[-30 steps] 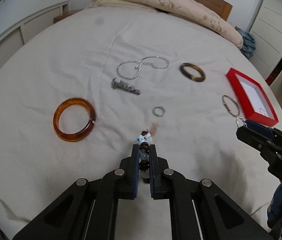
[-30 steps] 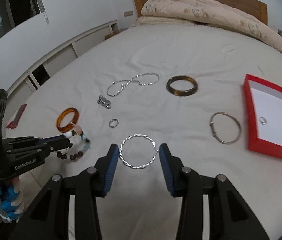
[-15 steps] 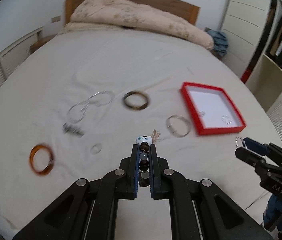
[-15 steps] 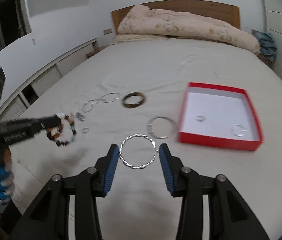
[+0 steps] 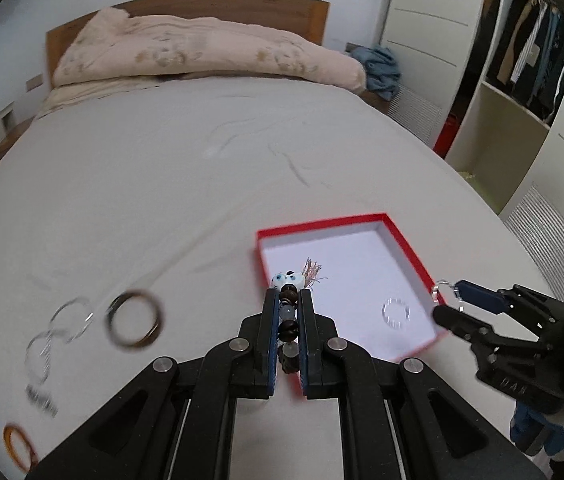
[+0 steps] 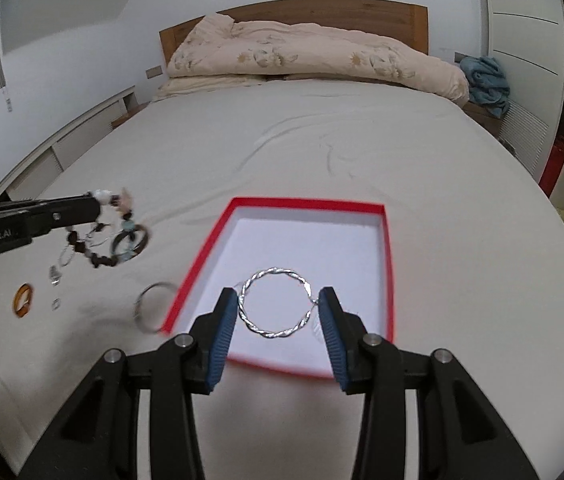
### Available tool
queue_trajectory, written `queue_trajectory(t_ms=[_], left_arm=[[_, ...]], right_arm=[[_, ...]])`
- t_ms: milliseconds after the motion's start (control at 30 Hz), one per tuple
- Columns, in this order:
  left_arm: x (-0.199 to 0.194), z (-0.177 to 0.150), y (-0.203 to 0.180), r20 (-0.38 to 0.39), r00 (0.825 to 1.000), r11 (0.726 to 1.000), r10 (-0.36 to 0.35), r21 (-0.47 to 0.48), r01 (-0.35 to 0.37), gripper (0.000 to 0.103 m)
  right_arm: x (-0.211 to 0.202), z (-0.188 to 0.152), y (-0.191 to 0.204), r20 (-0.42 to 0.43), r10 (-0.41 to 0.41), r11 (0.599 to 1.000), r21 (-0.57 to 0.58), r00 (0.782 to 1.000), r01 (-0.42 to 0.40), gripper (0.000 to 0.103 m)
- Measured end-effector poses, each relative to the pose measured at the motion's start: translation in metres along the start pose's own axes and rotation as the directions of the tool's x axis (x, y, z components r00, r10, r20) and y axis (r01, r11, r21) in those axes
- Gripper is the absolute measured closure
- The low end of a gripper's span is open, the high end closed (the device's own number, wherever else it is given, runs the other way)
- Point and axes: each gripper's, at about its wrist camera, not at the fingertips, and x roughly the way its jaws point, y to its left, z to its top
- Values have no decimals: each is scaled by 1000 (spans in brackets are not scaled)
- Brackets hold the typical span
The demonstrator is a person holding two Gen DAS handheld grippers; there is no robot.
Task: Organize jewelry
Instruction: 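Carry the bracelet and hoop into the red box and release both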
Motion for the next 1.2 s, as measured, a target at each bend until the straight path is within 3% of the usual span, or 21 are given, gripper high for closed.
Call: queue_trajectory(t_ms=[200, 300, 600, 833, 900, 967, 1200], left_arm=[[75, 18, -16, -66, 998, 1000, -18, 0, 18, 94], [110, 20, -22, -108, 994, 1000, 7, 25, -4, 94], [165, -4, -17, -210, 976, 997, 61, 50, -52, 94], [163, -9, -14, -199, 979, 999, 44, 27, -39, 93], [157, -10, -12, -196, 981, 1000, 16, 5, -15, 86], [146, -7, -8, -174, 985, 1000, 9, -5, -10, 70], [76, 10, 2, -93, 996, 1000, -14, -5, 14, 69]], right_arm=[[57, 17, -27, -40, -13, 1000, 9, 999, 13, 63], [83, 21, -37, -73, -19, 1000, 9, 997, 20, 63], [124, 8, -30, -199, -69, 992, -119, 977, 46, 63], [122, 0, -23, -215, -120, 980, -183, 969, 81, 62], [118, -1, -18, -216, -128, 978, -190, 968, 87, 61], [113, -1, -17, -208, -134, 978, -188, 969, 95, 58], [64, 8, -10, -143, -144, 980, -159, 979, 121, 55]])
